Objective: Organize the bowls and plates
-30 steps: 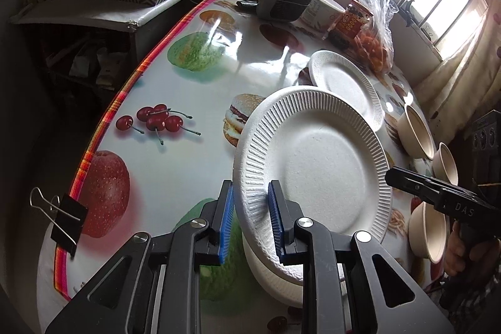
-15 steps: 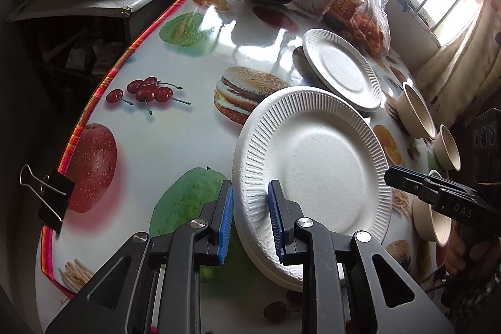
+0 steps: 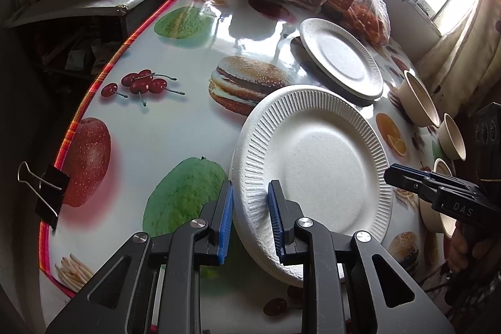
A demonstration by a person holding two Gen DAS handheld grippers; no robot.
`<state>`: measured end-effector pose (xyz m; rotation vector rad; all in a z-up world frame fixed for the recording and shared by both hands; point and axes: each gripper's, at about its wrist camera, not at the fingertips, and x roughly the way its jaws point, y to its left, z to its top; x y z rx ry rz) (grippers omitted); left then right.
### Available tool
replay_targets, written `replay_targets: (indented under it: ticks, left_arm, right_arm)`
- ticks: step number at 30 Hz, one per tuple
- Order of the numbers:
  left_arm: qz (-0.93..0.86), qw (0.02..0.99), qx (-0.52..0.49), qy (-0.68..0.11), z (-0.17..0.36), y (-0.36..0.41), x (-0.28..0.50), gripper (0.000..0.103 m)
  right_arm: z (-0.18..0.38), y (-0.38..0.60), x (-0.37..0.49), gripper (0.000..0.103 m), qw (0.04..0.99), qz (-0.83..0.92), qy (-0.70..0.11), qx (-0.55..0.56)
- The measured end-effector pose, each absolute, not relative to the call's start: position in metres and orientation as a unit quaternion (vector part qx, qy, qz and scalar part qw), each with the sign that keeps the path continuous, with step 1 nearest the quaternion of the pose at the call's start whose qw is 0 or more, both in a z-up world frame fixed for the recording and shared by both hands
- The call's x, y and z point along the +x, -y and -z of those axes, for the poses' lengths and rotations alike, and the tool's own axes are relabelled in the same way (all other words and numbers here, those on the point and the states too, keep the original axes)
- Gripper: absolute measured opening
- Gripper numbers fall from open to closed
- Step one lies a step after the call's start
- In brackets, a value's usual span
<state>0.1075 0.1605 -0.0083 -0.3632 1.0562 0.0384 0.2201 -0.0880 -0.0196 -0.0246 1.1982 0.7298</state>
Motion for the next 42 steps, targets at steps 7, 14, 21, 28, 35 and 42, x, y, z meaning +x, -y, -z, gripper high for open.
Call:
replay_targets:
  ticks: [7, 14, 21, 28, 35, 42]
  left_arm:
    - [-0.021, 0.848, -0.17, -0.502, 0.0097, -0.1607, 0.1076, 0.023]
    - [-0.021, 0.849, -0.167, -0.501, 0.01, -0.1599, 0.1069, 0.023]
    - [-0.022, 0.847, -0.163, -0.505, 0.0102, -0.1588, 0.1075, 0.024]
    - [-0.026, 0.847, -0.161, -0.506, 0.0099, -0.158, 0.1073, 0.024]
    - [-0.027, 0.849, -0.157, -0.504, 0.0097, -0.1561, 0.1072, 0.024]
    - [-0.031, 0.85, -0.147, -0.504, 0.0078, -0.1552, 0.1078, 0.028]
  right_arm:
    - [0.0222, 0.0859, 0.2196, 0.02, 0.764, -0.335, -0.552, -0.015]
    - [0.0222, 0.0858, 0.2193, 0.021, 0.764, -0.335, -0.552, -0.016]
    - [0.022, 0.0861, 0.2193, 0.021, 0.764, -0.335, -0.551, -0.015]
    - [0.0206, 0.0847, 0.2198, 0.021, 0.766, -0.335, -0.549, -0.017]
    - [0.0183, 0.0863, 0.2189, 0.021, 0.768, -0.335, -0.546, -0.017]
    - [0.0169, 0.0887, 0.2185, 0.025, 0.769, -0.335, -0.544, -0.014]
